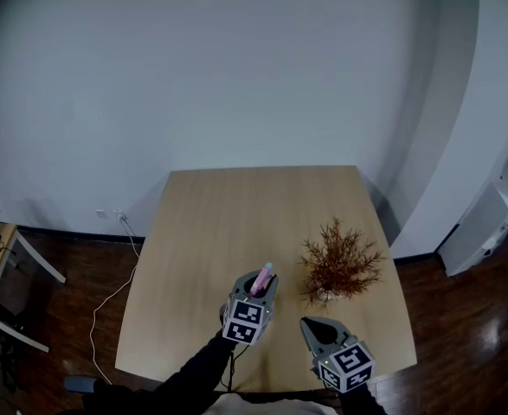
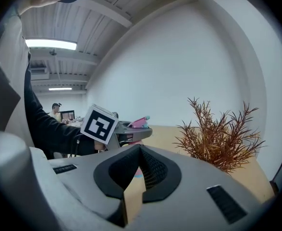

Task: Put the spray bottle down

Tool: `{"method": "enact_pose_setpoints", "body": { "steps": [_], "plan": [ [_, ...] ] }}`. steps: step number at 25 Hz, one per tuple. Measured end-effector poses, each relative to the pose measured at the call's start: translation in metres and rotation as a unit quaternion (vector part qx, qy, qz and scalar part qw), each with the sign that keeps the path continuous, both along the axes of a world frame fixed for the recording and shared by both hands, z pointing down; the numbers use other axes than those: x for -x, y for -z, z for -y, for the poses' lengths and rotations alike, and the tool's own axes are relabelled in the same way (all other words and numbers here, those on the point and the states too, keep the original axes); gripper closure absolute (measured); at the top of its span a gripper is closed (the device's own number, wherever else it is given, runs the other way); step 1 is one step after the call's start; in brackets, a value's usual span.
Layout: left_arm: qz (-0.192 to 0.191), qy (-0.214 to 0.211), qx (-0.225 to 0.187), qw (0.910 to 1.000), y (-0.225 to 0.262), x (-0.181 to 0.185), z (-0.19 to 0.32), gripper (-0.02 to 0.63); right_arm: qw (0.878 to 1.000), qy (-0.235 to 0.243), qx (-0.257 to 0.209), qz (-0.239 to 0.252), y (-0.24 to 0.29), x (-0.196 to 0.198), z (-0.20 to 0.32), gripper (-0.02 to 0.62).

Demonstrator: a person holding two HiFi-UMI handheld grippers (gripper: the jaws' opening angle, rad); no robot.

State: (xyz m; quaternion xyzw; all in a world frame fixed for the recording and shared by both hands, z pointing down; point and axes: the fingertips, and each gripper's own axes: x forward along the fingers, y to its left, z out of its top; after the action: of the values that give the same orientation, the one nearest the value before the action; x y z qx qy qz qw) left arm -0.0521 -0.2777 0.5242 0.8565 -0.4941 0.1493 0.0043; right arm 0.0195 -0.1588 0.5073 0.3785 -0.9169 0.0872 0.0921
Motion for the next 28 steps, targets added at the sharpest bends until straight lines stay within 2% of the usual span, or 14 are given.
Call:
{"method": "enact_pose_setpoints", "body": {
  "steps": [3, 7, 13, 28],
  "plan": [
    [0.012, -0.001, 0.0, 0.9999, -0.013, -0.009, 0.014, 0.495, 1.0, -0.004, 0.004, -0.002, -0.004, -0.004, -0.001, 0.617],
    [0.024, 0.022, -0.018, 0.9993, -0.024, -0.013, 0.031, 0.492, 1.0, -0.009, 0.008, -0.008, -0.008, -0.011, -0.002, 0.617],
    [0.011, 0.035, -0.028, 0.9989, -0.036, -0.02, 0.041, 0.491, 1.0, -0.018, 0.014, -0.017, -0.012, -0.02, -0.005, 0.617],
    [0.01, 0.055, -0.048, 0.9973, -0.046, -0.02, 0.044, 0.479, 0.999, -0.02, 0.018, -0.023, -0.012, -0.031, -0.005, 0.617]
  ]
}}
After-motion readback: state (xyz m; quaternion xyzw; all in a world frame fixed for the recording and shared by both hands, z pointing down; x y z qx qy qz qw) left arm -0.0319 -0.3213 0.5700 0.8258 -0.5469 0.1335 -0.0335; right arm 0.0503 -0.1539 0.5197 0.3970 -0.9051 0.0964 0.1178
